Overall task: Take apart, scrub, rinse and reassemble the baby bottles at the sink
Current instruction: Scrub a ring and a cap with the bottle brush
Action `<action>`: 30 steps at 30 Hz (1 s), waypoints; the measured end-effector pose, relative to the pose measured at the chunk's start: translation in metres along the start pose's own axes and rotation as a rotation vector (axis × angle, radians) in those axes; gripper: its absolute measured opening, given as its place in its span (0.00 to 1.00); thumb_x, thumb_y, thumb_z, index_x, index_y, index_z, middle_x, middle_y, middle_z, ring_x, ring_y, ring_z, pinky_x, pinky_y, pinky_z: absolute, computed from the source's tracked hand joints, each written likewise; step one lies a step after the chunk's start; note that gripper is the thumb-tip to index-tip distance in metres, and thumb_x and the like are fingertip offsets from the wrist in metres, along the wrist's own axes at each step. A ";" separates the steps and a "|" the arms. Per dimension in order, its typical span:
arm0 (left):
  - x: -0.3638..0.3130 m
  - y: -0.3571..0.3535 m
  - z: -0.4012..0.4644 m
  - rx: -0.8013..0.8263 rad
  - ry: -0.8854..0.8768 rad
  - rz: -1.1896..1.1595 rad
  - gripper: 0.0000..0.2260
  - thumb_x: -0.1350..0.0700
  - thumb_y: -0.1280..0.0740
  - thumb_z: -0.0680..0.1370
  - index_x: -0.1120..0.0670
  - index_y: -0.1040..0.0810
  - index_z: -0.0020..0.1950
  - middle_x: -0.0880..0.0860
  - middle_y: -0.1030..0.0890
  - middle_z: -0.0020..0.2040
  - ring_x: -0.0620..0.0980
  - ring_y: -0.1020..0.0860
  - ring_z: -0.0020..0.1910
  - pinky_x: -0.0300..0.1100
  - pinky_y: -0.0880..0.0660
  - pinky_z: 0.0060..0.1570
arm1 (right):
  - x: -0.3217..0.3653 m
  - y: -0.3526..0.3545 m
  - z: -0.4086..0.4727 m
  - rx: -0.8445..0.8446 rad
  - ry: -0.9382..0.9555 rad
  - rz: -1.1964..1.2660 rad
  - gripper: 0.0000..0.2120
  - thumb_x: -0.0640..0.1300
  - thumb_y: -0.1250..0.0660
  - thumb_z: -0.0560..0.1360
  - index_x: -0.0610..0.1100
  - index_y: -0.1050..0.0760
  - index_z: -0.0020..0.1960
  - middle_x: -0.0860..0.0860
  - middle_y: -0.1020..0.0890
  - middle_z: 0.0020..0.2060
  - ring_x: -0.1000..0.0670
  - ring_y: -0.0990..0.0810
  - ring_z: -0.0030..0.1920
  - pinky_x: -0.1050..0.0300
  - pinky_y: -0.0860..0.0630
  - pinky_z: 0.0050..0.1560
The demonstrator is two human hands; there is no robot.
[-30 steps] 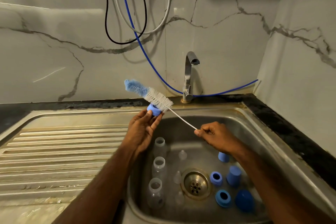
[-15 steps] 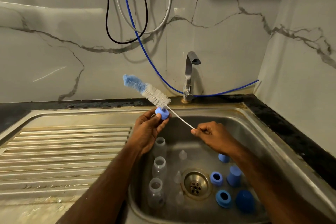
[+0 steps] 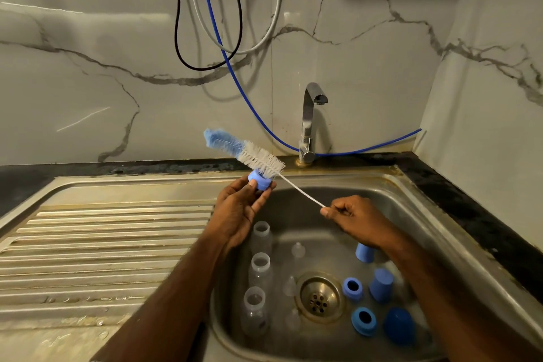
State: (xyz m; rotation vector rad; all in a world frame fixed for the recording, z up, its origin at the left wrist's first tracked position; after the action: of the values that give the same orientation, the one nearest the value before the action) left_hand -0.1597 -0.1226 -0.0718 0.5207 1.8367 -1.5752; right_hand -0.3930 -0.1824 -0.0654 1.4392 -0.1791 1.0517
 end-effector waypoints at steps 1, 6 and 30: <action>0.003 -0.003 -0.001 0.010 0.010 0.034 0.12 0.65 0.40 0.83 0.63 0.25 0.66 0.64 0.18 0.61 0.61 0.18 0.60 0.48 0.18 0.54 | 0.001 -0.002 0.000 -0.017 -0.003 -0.010 0.18 0.53 0.34 0.80 0.49 0.26 0.33 0.53 0.27 0.25 0.58 0.30 0.28 0.59 0.29 0.35; -0.001 0.000 0.001 -0.015 -0.022 -0.013 0.13 0.64 0.40 0.84 0.62 0.25 0.67 0.64 0.18 0.61 0.61 0.17 0.59 0.50 0.19 0.56 | 0.010 -0.011 -0.001 0.101 0.012 -0.005 0.18 0.53 0.35 0.81 0.51 0.27 0.33 0.53 0.26 0.26 0.60 0.29 0.28 0.61 0.29 0.36; 0.006 -0.010 -0.003 0.036 0.020 0.104 0.12 0.65 0.41 0.83 0.61 0.24 0.66 0.62 0.17 0.60 0.59 0.17 0.59 0.48 0.18 0.56 | 0.012 -0.008 0.000 0.014 -0.034 -0.035 0.17 0.53 0.35 0.81 0.48 0.26 0.35 0.53 0.27 0.26 0.59 0.30 0.27 0.62 0.32 0.33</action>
State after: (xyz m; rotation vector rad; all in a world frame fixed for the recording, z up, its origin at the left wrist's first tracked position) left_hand -0.1716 -0.1221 -0.0686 0.6407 1.7695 -1.5414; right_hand -0.3811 -0.1748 -0.0635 1.4688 -0.1709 1.0025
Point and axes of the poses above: each hand's wrist, its own z-axis towards the middle knuckle, its own y-axis out of the back of the hand, x = y × z, the point moved 7 cm from there along z, towards the middle knuckle
